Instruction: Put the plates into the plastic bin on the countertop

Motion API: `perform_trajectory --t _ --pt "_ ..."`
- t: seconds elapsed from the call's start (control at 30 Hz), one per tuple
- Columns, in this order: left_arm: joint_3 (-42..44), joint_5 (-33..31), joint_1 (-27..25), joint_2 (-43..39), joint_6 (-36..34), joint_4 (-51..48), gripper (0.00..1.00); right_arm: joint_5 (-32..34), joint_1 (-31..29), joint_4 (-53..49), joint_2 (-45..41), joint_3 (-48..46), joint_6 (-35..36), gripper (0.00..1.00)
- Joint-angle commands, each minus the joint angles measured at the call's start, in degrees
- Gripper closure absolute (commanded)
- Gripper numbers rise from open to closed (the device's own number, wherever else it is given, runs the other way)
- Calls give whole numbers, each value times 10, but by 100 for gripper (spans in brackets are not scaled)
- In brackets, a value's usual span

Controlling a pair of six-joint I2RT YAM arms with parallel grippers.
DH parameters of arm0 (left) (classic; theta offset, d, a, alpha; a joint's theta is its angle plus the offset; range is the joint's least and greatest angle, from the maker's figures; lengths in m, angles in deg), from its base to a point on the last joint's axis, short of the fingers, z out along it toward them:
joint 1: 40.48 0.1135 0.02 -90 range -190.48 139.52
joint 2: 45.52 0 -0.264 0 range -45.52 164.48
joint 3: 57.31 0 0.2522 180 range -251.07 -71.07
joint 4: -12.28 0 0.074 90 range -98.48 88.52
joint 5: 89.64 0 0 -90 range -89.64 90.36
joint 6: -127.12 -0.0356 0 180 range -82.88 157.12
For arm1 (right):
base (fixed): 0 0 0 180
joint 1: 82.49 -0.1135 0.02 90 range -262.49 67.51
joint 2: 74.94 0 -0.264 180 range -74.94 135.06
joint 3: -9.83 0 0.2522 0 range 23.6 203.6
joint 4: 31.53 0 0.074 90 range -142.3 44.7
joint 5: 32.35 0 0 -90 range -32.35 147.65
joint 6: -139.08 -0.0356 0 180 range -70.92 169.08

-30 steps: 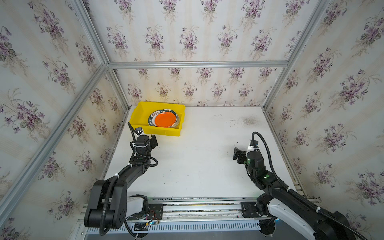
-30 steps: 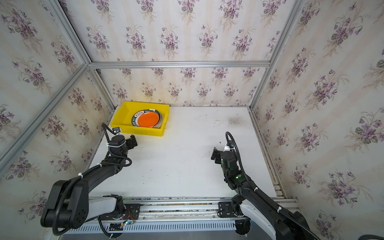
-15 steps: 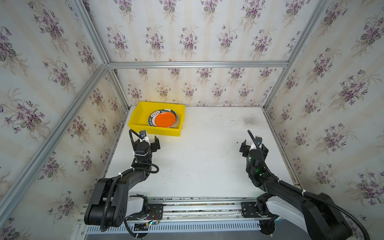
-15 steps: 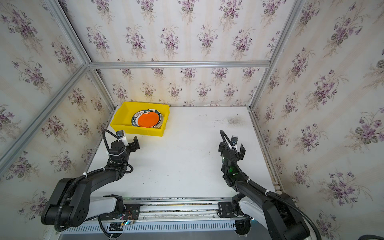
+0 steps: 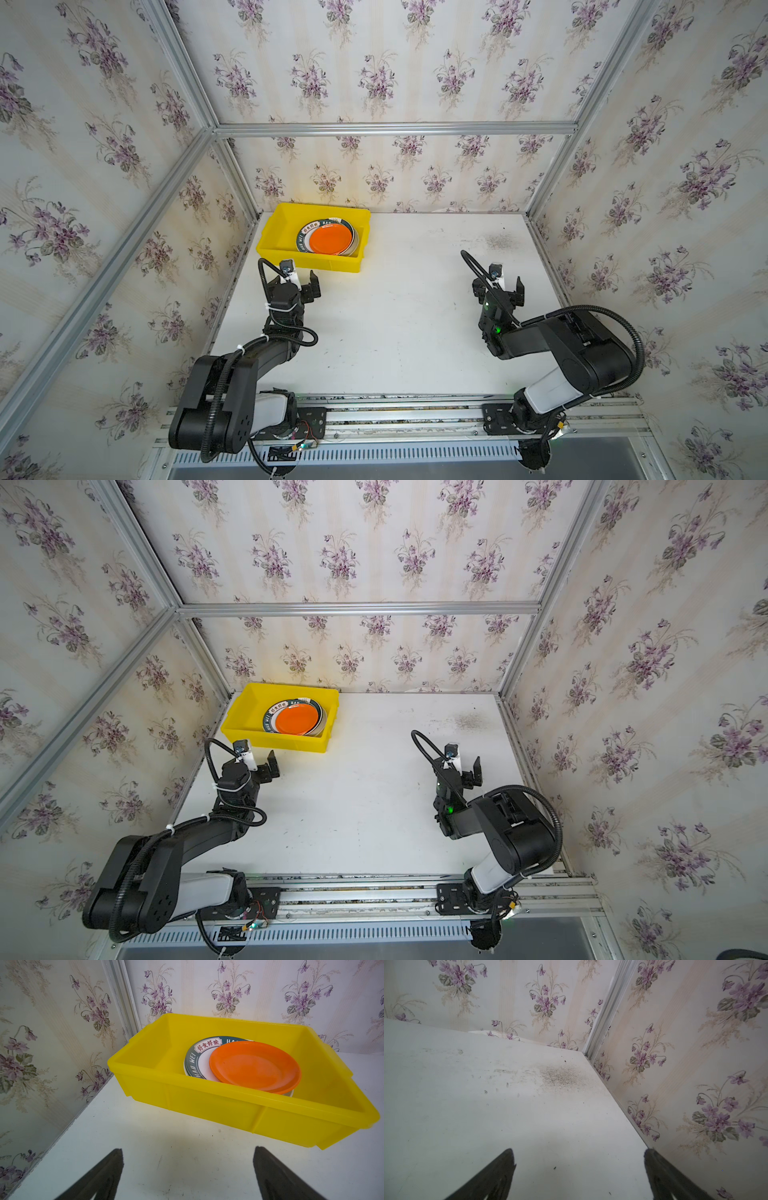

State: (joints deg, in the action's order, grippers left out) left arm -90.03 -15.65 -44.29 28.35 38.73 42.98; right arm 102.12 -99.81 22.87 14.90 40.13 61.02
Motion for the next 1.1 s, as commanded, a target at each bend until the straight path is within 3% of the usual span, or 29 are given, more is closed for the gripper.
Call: perform_trajectory --t 0.0,0.23,0.43,0.63,0.7,0.73,0.77,0.8,0.83,0.87,0.93,1.0,1.07 --pt "-3 5 0 0 -9 23 0 -37 12 35 -11 -10 -19 1" --pt "-3 6 1 1 -8 22 0 -129 62 -53 -47 -2 -70 1" --pt "-4 6 1 1 -9 22 0 -256 146 -128 -75 6 -146 1" --pt "-4 6 1 1 -8 22 0 -322 153 -149 -55 23 -132 1" --pt "-4 6 1 1 -8 22 0 -343 150 -66 7 25 -106 1" --pt "-4 5 1 0 -9 22 0 -362 148 -146 -24 41 -107 1" --pt "-4 5 1 0 -9 22 0 -365 149 -193 -31 52 -111 1" --pt "-4 6 1 0 -9 22 0 -359 149 -124 -4 43 -104 1" --pt "-4 5 1 1 -9 22 0 -363 148 -129 -10 43 -104 1" --pt "-4 6 1 1 -8 21 0 -365 149 -187 -28 53 -111 1" --pt "-4 5 1 1 -8 22 0 -364 148 -125 -4 47 -100 1" --pt "-4 6 1 1 -9 22 0 -365 148 -192 -23 59 -107 1" --pt "-4 6 1 1 -8 22 0 -364 148 -141 -11 47 -103 1"
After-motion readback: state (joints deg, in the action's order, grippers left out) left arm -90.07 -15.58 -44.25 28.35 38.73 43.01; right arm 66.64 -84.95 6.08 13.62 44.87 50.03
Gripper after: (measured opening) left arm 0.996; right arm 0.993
